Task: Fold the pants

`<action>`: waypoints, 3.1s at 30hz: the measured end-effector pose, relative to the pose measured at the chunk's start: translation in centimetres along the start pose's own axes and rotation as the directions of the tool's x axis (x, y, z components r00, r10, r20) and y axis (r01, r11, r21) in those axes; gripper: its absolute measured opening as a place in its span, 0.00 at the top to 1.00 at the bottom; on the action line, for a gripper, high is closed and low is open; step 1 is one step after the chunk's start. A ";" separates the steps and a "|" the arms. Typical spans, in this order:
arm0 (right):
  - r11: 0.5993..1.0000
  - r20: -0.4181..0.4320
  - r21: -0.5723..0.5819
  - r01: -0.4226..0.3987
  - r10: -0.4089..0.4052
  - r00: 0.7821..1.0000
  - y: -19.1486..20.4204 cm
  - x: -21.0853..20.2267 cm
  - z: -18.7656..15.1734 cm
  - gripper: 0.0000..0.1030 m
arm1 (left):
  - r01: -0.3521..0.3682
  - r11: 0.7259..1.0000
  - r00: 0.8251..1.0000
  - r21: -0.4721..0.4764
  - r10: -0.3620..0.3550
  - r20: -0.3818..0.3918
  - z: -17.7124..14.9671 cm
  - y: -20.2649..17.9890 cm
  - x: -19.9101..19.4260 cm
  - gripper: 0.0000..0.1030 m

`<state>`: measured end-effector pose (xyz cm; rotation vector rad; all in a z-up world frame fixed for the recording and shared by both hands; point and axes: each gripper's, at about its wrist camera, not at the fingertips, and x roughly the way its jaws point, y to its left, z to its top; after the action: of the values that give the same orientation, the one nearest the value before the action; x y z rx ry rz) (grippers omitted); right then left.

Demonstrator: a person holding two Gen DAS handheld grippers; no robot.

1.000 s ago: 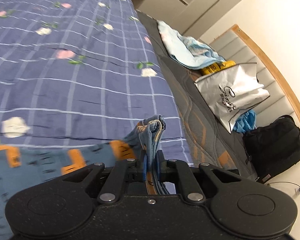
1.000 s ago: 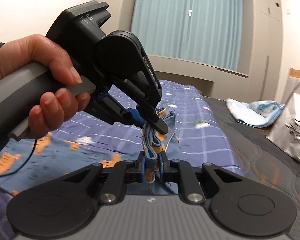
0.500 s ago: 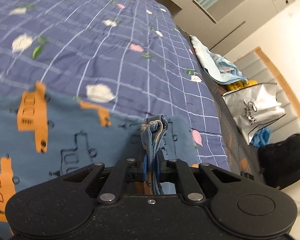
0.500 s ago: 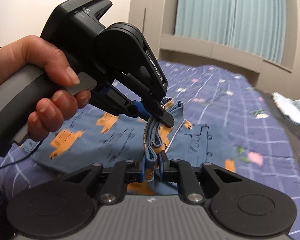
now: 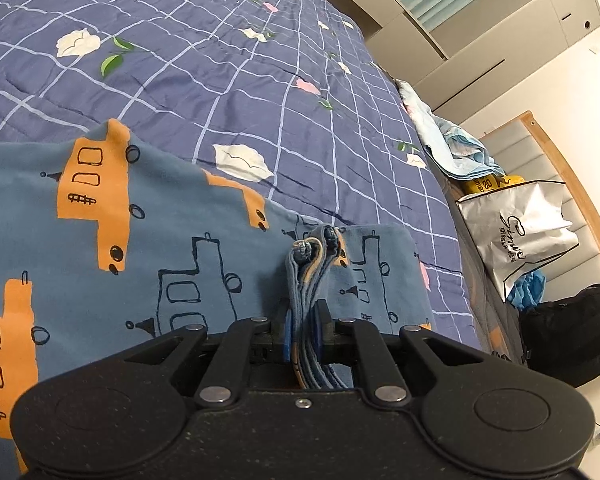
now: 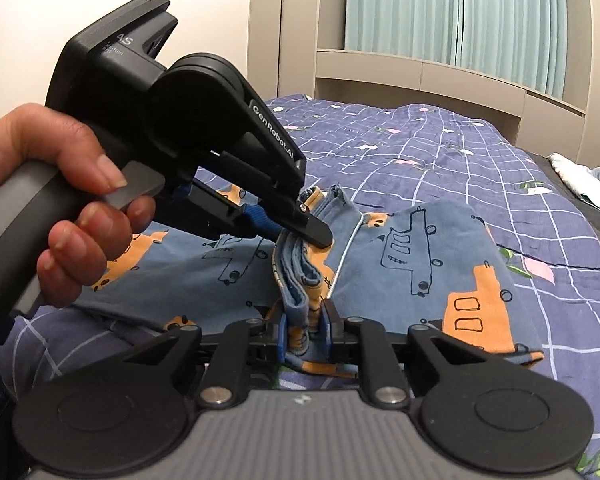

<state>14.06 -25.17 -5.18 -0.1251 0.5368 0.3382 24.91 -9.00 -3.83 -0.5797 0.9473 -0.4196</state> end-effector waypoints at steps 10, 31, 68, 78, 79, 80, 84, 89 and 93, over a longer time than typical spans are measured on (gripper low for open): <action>1.000 0.047 -0.012 0.019 -0.018 0.999 0.7 -1.1 0.6 0.86 | -0.033 0.998 0.999 0.062 0.031 0.032 0.3 -2.3 -2.2 0.92; 0.956 -0.086 -0.163 -0.243 0.232 0.969 9.9 1.5 3.9 0.86 | -0.120 0.993 0.991 -0.002 0.120 0.050 0.9 7.8 -10.5 0.91; 0.932 -0.090 -0.014 0.361 -0.361 0.928 -5.2 6.9 4.4 0.00 | -0.449 0.893 0.886 0.028 0.442 0.141 1.0 6.2 -7.5 0.08; 0.982 0.003 -0.039 0.184 -0.184 0.983 0.5 3.0 5.3 0.00 | -0.467 0.883 0.854 -0.038 0.462 0.241 2.0 4.8 -14.9 0.01; 0.986 0.008 -0.052 0.161 -0.160 0.987 1.4 2.9 5.4 0.00 | -0.469 0.882 0.848 -0.038 0.462 0.261 2.0 4.7 -16.1 0.01; 0.988 0.011 -0.065 0.139 -0.139 0.990 2.2 2.9 5.4 0.00 | -0.472 0.881 0.841 -0.037 0.463 0.279 2.0 4.6 -17.3 0.01; 0.992 0.027 -0.118 0.053 -0.050 0.998 5.4 2.6 5.6 0.00 | -0.508 0.861 0.810 -0.019 0.486 0.328 1.8 4.5 -21.9 0.01; 0.986 0.021 -0.165 -0.027 0.031 0.999 8.6 2.1 4.9 0.00 | -0.585 0.811 0.764 -0.007 0.553 0.333 0.1 6.3 -26.2 0.01; 0.983 0.019 -0.182 -0.036 0.040 0.999 10.1 1.8 4.1 0.00 | -0.578 0.814 0.766 -0.053 0.564 0.310 -2.4 9.6 -27.3 0.01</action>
<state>14.00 -14.37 -2.87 -0.2875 0.4862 0.4252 9.40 13.35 6.33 -0.2743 0.7554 0.2041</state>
